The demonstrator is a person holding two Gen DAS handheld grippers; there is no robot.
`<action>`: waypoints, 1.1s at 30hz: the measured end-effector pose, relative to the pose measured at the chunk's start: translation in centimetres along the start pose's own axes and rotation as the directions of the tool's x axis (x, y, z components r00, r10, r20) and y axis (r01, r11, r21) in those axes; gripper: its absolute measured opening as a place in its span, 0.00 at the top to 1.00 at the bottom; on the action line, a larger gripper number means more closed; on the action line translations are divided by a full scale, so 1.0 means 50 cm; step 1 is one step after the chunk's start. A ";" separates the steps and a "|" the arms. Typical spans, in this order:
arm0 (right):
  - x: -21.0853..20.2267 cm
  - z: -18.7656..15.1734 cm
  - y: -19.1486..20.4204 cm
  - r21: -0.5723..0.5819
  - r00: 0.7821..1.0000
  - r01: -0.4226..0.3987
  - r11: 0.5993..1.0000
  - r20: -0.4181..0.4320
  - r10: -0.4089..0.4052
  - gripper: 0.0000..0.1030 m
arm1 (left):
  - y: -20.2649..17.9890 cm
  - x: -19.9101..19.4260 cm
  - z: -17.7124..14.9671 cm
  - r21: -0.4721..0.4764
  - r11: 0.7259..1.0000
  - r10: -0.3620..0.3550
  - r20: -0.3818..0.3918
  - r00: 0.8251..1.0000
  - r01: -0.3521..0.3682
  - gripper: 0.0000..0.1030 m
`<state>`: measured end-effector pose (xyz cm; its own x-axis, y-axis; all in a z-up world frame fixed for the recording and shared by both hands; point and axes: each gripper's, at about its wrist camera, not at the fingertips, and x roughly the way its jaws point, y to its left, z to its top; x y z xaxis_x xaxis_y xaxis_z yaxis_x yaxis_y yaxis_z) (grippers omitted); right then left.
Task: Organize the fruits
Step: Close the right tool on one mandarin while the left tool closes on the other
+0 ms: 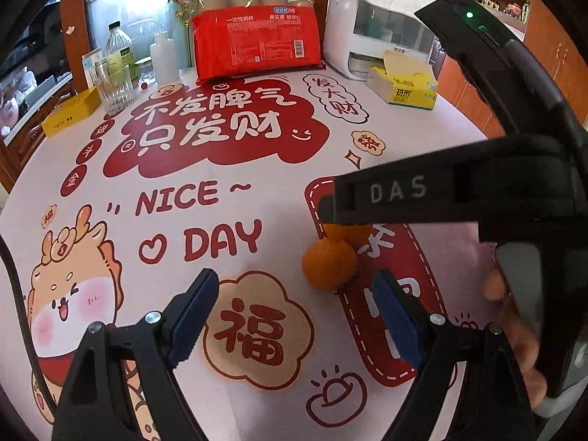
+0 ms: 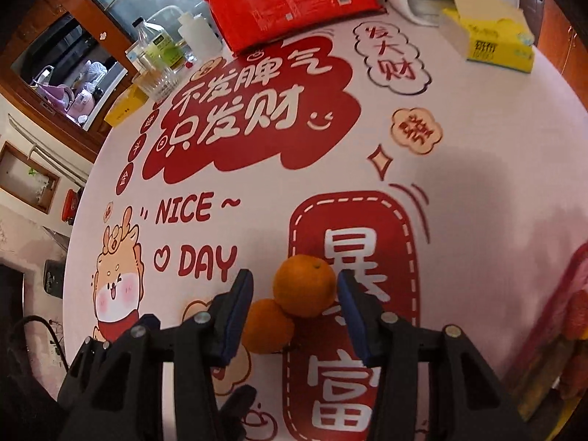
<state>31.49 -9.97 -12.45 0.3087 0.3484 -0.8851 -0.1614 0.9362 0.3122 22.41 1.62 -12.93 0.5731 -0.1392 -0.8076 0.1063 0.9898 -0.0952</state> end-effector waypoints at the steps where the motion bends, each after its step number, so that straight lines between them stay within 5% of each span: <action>1: 0.003 0.000 0.000 -0.001 1.000 0.012 1.000 0.004 -0.012 0.57 | 0.000 0.002 0.001 -0.002 1.000 -0.001 -0.002 1.000 0.001 0.18; 24: -0.013 0.002 -0.057 0.070 0.998 0.029 0.997 0.058 -0.033 0.62 | -0.012 0.042 0.022 -0.031 0.999 -0.028 -0.033 0.999 0.027 0.24; 33: -0.022 0.006 -0.068 0.081 0.995 0.056 0.995 0.081 -0.062 0.62 | -0.021 0.066 0.028 -0.043 0.996 -0.083 -0.071 0.994 0.080 0.39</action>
<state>31.97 -13.54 -12.42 0.3932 0.2918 -0.8719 -0.0676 0.9549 0.2891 25.34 0.07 -14.69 0.5032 -0.2181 -0.8362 0.1168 0.9759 -0.1843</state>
